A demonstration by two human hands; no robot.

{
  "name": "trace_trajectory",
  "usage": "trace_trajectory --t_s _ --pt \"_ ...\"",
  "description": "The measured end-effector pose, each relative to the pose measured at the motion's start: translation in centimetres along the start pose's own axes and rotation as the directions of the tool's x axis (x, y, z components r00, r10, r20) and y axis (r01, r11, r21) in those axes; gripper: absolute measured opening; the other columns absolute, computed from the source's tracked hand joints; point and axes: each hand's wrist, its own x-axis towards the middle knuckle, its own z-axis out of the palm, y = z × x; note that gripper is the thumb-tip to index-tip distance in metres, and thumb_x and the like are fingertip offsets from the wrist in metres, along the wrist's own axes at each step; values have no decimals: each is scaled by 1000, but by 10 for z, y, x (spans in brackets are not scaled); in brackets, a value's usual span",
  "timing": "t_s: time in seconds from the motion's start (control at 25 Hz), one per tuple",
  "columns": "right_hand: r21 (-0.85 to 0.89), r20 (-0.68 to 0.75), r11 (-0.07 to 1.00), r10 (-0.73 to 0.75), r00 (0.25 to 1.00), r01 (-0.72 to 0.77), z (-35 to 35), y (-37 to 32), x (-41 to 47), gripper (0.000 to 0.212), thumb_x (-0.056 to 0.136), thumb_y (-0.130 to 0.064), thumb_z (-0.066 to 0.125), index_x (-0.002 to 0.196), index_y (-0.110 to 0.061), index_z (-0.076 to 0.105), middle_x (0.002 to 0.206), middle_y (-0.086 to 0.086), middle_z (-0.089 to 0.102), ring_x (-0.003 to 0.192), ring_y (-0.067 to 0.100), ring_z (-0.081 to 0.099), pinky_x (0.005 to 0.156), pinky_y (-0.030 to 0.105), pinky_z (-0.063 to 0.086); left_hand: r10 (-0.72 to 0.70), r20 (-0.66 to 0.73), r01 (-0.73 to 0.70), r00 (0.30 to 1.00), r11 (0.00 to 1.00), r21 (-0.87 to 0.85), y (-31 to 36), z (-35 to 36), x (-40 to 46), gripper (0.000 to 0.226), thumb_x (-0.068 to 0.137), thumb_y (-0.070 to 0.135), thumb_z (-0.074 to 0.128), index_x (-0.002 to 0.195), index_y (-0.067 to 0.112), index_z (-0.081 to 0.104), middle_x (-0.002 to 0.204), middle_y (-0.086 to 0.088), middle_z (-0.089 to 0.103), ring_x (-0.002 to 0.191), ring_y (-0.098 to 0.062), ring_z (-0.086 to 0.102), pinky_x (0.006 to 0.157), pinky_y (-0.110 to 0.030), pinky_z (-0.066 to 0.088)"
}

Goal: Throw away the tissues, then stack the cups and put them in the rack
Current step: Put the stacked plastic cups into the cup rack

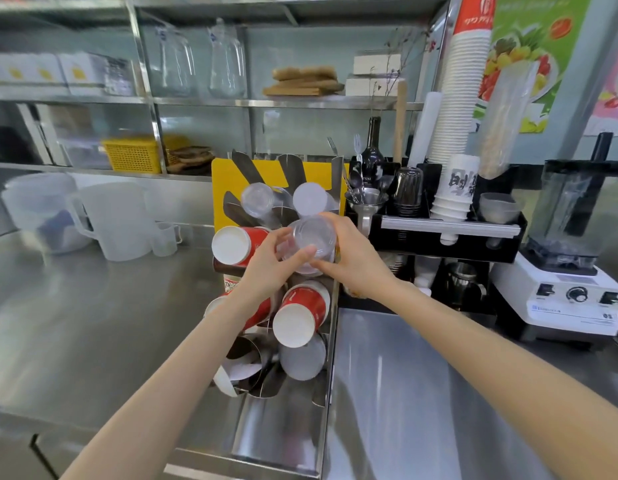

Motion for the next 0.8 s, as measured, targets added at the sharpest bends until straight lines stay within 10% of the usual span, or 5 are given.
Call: trace_trajectory --t_s 0.32,0.8 --pt "-54 90 996 82 993 -78 8 13 1 64 82 -21 62 135 -10 28 140 12 35 126 24 40 99 30 36 237 -16 -223 971 935 275 -19 8 16 47 80 16 66 122 12 45 122 -7 56 111 -17 51 95 -30 42" --pt "-182 301 975 177 937 -126 1 6 7 72 86 -16 55 143 -18 11 153 9 22 134 28 33 107 40 34 60 145 -134 988 802 581 -9 6 27 58 89 27 54 139 11 30 141 -13 47 128 -29 46 106 -38 36"
